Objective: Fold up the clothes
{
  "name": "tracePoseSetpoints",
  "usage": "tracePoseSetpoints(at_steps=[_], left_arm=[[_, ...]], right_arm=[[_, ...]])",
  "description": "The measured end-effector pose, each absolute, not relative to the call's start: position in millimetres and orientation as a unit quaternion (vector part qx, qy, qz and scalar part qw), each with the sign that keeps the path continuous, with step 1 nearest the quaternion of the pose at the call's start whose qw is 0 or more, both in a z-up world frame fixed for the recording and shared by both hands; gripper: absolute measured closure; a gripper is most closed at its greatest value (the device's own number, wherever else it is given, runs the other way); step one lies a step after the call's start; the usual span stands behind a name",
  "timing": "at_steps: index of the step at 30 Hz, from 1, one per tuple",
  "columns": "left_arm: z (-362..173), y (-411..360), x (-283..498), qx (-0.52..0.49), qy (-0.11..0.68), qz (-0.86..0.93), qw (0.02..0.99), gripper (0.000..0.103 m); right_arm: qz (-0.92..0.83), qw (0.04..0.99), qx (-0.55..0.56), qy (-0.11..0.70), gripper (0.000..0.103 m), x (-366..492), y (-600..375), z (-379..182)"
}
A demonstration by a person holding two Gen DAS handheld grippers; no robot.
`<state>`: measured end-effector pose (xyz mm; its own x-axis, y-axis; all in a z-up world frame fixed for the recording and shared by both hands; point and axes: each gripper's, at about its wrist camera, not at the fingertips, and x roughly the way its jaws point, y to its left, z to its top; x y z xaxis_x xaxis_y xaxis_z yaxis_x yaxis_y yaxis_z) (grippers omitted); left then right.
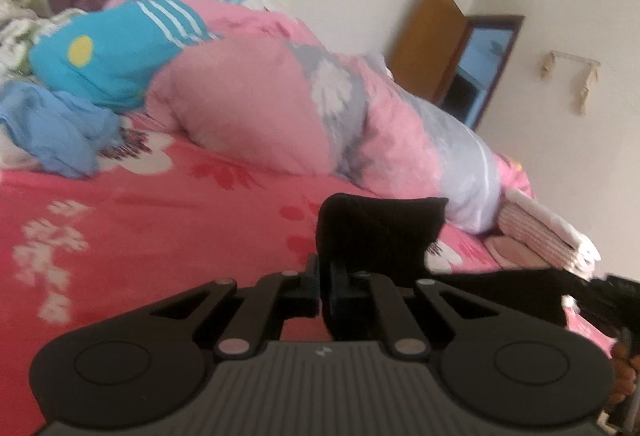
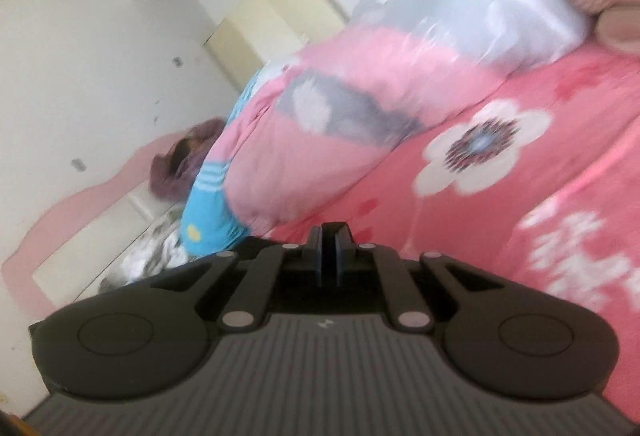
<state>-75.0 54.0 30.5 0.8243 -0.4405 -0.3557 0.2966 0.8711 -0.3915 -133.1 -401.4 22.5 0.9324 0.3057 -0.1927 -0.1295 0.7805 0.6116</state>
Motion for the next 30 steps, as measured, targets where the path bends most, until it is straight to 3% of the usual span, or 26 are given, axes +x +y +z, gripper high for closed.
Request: tracePoseSetpoints(at_steps=[10, 25, 28, 30], left_arm=[[34.3, 84.5, -77.0, -0.170, 0.229, -0.115, 0.951, 0.098], [-3.7, 108.4, -86.7, -0.182, 0.294, -0.073, 0.936, 0.097], [-5.7, 108.9, -87.7, -0.181, 0.299, -0.073, 0.934, 0.086], [-5.8, 112.2, -90.8, -0.185, 0.293, -0.069, 0.935, 0.067]], right_arm=[[0.038, 0.931, 0.344, 0.119, 0.099, -174.3, -455.2, 2.0], [-0.020, 0.906, 0.374, 0.198, 0.098, -177.1, -461.6, -34.7], [-0.025, 0.902, 0.380, 0.206, 0.096, -180.2, -462.7, -35.1], [-0.035, 0.902, 0.377, 0.207, 0.095, -183.9, -463.6, -33.4]])
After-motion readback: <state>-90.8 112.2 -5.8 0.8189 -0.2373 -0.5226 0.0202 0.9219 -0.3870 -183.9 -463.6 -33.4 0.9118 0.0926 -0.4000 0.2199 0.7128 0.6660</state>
